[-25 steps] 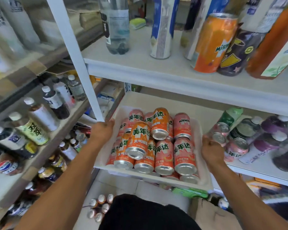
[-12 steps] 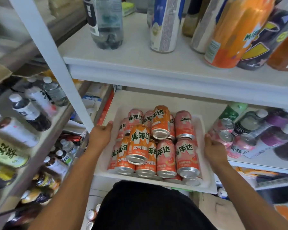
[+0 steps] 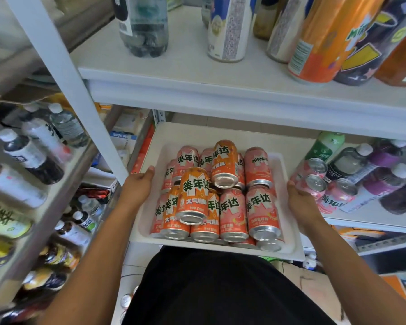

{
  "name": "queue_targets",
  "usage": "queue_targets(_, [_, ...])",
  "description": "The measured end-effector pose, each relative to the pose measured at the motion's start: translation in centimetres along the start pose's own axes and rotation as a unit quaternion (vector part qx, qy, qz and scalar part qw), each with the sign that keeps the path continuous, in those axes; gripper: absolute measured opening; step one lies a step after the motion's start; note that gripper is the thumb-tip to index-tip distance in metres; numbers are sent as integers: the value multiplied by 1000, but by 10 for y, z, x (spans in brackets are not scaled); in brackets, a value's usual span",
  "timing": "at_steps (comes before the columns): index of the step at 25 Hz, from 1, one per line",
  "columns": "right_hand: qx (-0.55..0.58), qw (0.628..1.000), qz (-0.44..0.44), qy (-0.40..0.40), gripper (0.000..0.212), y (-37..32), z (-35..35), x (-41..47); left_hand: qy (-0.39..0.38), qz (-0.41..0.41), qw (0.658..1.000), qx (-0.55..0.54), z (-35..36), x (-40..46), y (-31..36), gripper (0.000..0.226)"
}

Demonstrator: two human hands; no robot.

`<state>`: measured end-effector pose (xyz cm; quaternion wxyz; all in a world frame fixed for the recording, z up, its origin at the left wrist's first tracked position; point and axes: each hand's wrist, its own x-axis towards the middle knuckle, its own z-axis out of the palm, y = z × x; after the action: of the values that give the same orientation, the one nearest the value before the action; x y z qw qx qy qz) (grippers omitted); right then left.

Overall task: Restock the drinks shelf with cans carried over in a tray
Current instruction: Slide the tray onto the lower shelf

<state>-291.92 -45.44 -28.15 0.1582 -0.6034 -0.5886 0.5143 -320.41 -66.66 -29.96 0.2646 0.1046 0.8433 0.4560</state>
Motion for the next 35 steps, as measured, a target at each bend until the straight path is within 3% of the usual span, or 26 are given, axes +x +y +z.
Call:
queue_targets(3, [-7, 1000, 10, -4, 44, 7, -2, -9, -72, -45, 996, -15, -13, -4, -13, 60])
queue_targets(5, [-18, 1000, 12, 5, 51, 17, -4, -16, -85, -70, 993, -44, -21, -15, -27, 59])
queue_targets(8, [-29, 1000, 6, 3, 56, 32, -7, -27, -64, -56, 994, -62, -20, -36, -40, 38])
queue_targets(13, [-57, 998, -17, 33, 50, 34, -3, -29, -4, -16, 997, -76, -11, -42, -34, 52])
queue_targets(16, [-60, 997, -20, 35, 46, 25, -1, -23, 3, -15, 996, -85, -9, -37, -27, 46])
queue_targets(21, [-56, 997, -40, 46, 56, 15, 4, -2, 33, -10, 996, -81, 1, -25, -12, 38])
queue_targets(25, [-27, 998, -44, 47, 43, 4, 5, 7, 30, -3, 996, -83, 2, -16, -7, 40])
queue_targets(35, [-59, 992, -83, 68, 51, -7, 13, 23, 49, -2, 998, -40, 6, 11, 0, 48])
